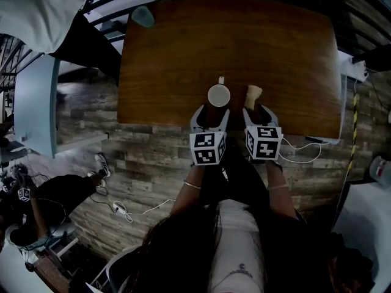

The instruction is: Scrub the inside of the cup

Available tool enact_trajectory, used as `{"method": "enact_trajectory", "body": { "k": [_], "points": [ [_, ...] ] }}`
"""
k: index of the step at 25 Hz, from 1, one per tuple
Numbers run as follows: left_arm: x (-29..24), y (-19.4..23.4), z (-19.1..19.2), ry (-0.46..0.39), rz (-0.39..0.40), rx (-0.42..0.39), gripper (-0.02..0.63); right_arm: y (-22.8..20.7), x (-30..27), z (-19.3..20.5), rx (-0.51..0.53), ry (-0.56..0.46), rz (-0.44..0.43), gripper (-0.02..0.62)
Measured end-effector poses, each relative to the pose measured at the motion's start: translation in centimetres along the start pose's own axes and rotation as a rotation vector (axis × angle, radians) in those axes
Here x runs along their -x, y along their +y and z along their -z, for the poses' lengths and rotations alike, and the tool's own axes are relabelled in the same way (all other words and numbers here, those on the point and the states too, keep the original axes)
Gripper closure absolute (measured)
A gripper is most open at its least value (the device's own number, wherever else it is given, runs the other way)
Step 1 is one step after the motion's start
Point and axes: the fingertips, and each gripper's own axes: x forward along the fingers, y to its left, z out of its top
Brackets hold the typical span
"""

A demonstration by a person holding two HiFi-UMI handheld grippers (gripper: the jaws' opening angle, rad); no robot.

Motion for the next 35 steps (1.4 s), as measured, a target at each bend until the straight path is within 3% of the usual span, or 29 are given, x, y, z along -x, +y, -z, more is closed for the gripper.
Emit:
{"method": "enact_trajectory", "body": {
  "k": [9,24,35],
  "points": [
    [-2.0,-0.1,0.5,0.020,-0.002,-0.002,0.252,-0.5,-1.8,0.7,0.000,0.041,-0.006,0.357],
    [-4.5,0.6,0.6,-0.003,-0.058,0.032,0.176,-1.1,-3.9,1.8,-0.023,0.086,-0.013,0.345],
    [-5.7,0.7,0.3,-0.002,-0.066,0.016,0.141,-0.6,-5.3,2.1,-0.016,0.107,-0.024,0.337]
  ]
}}
